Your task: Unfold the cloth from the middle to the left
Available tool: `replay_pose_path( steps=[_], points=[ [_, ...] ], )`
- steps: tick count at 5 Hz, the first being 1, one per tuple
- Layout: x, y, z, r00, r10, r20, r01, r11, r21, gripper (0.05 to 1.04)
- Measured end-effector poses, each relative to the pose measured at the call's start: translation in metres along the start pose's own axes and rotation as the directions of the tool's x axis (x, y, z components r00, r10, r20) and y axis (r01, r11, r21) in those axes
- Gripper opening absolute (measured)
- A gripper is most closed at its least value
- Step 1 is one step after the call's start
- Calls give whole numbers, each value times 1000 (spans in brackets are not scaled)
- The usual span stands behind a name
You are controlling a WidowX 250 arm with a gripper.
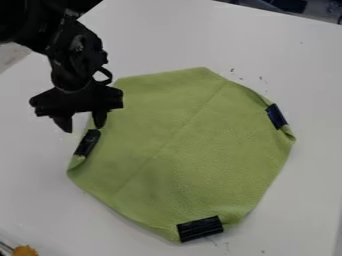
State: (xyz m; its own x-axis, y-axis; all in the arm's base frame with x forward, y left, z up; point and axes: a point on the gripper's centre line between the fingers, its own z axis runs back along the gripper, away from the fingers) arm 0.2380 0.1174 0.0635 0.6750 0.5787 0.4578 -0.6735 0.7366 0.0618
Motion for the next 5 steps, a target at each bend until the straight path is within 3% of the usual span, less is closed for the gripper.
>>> replay_pose_path(
  steps=[1,2,3,4,5],
  points=[
    [0,8,12,1000,10,18,-11,999,39,1000],
    [-6,1,20,999,-52,-4,53,998,30,1007],
    [-13,-8,21,984,-172,-47,171,985,-31,1001],
    [-30,-20,23,933,-328,-145,310,941,-135,1000],
    [-41,-33,26,905,-379,-195,352,922,-162,1000]
  ],
)
